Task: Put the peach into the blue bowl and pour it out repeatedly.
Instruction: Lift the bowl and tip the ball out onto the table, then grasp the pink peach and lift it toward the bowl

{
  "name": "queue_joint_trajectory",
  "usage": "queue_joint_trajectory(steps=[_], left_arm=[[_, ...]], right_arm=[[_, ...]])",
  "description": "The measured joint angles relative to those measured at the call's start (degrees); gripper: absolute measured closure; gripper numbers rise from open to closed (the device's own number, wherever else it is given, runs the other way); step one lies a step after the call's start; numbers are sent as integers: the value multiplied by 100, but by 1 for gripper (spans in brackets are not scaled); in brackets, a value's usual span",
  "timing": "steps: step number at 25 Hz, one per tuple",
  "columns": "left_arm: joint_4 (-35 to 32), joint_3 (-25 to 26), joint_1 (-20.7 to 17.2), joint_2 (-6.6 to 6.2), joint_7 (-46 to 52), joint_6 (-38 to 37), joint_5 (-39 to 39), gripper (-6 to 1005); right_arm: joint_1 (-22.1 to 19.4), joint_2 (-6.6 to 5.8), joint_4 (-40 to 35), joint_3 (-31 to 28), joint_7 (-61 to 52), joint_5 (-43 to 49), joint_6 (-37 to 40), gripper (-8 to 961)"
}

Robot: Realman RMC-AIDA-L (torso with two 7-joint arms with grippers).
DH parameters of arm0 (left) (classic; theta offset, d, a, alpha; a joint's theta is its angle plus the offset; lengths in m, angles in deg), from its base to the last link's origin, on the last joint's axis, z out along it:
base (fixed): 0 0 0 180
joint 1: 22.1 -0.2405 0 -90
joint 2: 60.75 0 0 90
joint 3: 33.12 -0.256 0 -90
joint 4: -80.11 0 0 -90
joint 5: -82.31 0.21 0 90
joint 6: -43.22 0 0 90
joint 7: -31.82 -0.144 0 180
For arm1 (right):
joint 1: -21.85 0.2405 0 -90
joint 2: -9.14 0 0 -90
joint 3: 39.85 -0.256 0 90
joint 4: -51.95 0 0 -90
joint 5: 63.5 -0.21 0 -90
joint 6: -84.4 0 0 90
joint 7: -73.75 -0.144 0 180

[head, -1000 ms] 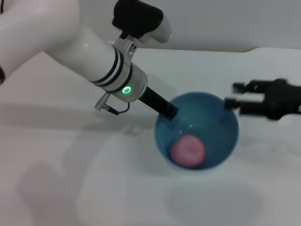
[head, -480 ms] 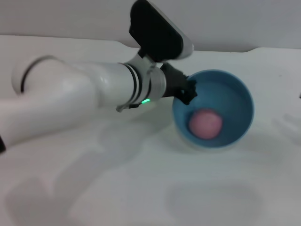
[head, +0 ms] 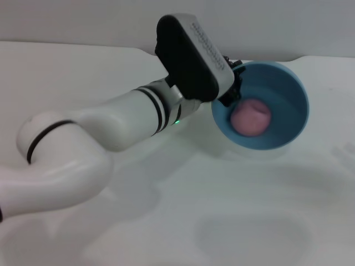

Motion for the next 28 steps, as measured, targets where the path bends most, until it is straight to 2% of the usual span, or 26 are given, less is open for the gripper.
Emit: queue_joint_trajectory(steps=[3, 9, 14, 15, 16, 18, 21, 28], left_arm=[[191, -130, -115, 3, -386, 605, 119, 1000], [798, -529, -385, 9, -1999, 2310, -1, 1000], [1402, -1145, -303, 9, -3409, 3432, -1099, 1000], [1649, -1508, -237, 7, -3921, 4046, -1790, 1000], [1649, -1508, -237, 7, -3921, 4046, -1790, 1000], [1760, -1738, -198, 8, -4162, 4417, -2252, 1000], [1800, -1863, -144, 9, -4344, 4562, -2749, 1000], [1721, -1625, -73, -6, -3963, 4259, -3532, 1000]], right_arm=[[39, 0, 9, 4, 0, 0, -2, 351], [118, 0, 13, 12, 0, -7, -23, 358], [187, 0, 100, 14, -1, -11, -47, 364], [217, 0, 146, 10, 0, -13, -54, 365], [217, 0, 146, 10, 0, -13, -54, 367], [244, -1, 181, 19, -1, -14, -60, 369], [286, -4, 191, 52, 1, -8, -62, 373], [422, -8, 222, 98, 40, 96, -71, 381]])
